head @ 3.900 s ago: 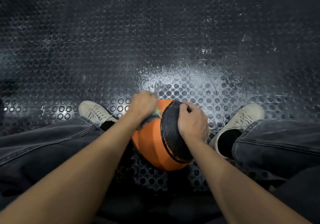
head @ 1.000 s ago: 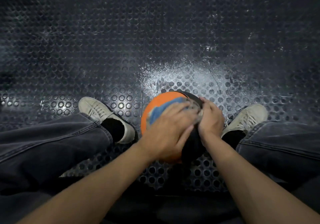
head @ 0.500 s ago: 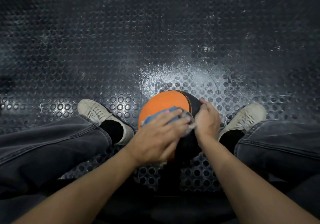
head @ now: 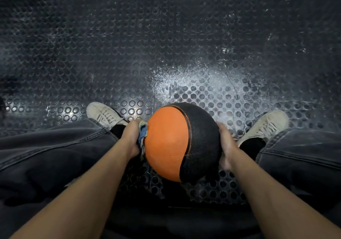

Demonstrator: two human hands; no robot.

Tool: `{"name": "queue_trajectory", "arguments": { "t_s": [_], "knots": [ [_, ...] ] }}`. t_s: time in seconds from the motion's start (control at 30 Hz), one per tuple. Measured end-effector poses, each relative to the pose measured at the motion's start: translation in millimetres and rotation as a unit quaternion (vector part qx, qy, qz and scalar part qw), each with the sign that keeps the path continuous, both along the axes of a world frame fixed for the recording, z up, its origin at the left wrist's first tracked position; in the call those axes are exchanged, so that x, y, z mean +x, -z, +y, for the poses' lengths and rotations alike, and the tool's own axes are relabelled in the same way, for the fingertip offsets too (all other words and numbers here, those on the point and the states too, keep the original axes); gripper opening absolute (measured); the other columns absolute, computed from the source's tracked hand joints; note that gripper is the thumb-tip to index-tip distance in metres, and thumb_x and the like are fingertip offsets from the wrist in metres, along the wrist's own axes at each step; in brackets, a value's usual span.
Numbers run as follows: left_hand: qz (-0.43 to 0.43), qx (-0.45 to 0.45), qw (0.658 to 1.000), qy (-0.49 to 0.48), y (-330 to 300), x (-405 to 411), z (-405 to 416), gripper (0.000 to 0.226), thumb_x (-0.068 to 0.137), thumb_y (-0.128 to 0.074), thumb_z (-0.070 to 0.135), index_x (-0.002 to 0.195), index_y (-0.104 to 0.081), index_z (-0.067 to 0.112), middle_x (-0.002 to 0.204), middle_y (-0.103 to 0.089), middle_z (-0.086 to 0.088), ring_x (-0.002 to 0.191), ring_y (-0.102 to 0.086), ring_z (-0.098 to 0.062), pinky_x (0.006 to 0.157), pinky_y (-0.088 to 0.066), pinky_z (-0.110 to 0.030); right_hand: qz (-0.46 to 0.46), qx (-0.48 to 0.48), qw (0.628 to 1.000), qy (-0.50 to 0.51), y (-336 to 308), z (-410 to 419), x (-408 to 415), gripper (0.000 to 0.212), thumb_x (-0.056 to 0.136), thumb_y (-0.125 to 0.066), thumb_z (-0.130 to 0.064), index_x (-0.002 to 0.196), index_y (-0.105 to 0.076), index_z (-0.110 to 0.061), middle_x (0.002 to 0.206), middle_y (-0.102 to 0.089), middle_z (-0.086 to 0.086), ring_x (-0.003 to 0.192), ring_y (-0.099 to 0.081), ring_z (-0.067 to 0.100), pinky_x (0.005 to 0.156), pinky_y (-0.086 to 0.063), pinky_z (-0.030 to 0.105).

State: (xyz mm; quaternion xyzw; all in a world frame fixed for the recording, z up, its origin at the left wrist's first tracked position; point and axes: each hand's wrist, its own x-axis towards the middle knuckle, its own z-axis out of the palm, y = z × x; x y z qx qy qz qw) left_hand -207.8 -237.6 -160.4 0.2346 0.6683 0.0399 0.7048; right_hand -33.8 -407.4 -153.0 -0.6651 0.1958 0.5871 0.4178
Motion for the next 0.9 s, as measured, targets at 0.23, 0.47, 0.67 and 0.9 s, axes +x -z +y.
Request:
{"name": "queue_trajectory", "arguments": {
  "t_s": [0.23, 0.47, 0.67, 0.9],
  "knots": [
    [-0.010, 0.022, 0.999, -0.046, -4.1, -0.9, -26.4, 0.029, 0.090, -0.048, 0.016, 0.061, -0.051, 0.016, 0.045, -0.050, 0.002, 0.035, -0.044, -0.015, 0.037, -0.037, -0.018, -0.092, 0.077, 0.989, 0.082, -1.4, -6.2, -0.8, 0.042, 0.085, -0.055, -0.050, 0.104, -0.074, -0.017, 0.109, -0.074, 0.010, 0.096, -0.070, 0.030, 0.075, -0.054, 0.032],
    [-0.008, 0.135, 0.990, 0.036, -16.6, 33.0, -26.0, 0.020, 0.091, -0.048, 0.016, 0.089, -0.067, 0.010, 0.082, -0.066, -0.008, 0.055, -0.061, -0.015, 0.050, -0.047, -0.030, -0.374, 0.011, 0.911, -0.173, -21.2, 3.4, -2.9, 0.036, 0.098, -0.042, -0.054, 0.131, -0.051, -0.044, 0.126, -0.046, -0.007, 0.112, -0.046, 0.017, 0.089, -0.035, 0.037],
    [-0.034, 0.612, 0.667, 0.425, -48.6, 49.8, -72.7, 0.038, 0.098, -0.039, 0.021, 0.130, -0.058, 0.016, 0.133, -0.057, 0.000, 0.125, -0.046, -0.011, 0.113, -0.029, -0.034, -0.401, -0.014, 0.904, -0.145, -14.6, 11.4, -2.2, 0.042, 0.098, -0.044, -0.052, 0.136, -0.055, -0.038, 0.140, -0.054, -0.002, 0.129, -0.048, 0.024, 0.109, -0.037, 0.046],
    [0.067, 0.404, 0.865, 0.289, -33.2, 62.1, -25.3, 0.033, 0.102, -0.036, 0.018, 0.097, -0.064, 0.002, 0.084, -0.061, -0.007, 0.068, -0.055, -0.015, 0.063, -0.046, -0.018, -0.391, -0.019, 0.912, -0.125, -17.4, 16.1, -0.9, 0.044, 0.099, -0.045, -0.052, 0.138, -0.054, -0.037, 0.144, -0.050, -0.002, 0.132, -0.043, 0.023, 0.111, -0.034, 0.047]
  ]
}}
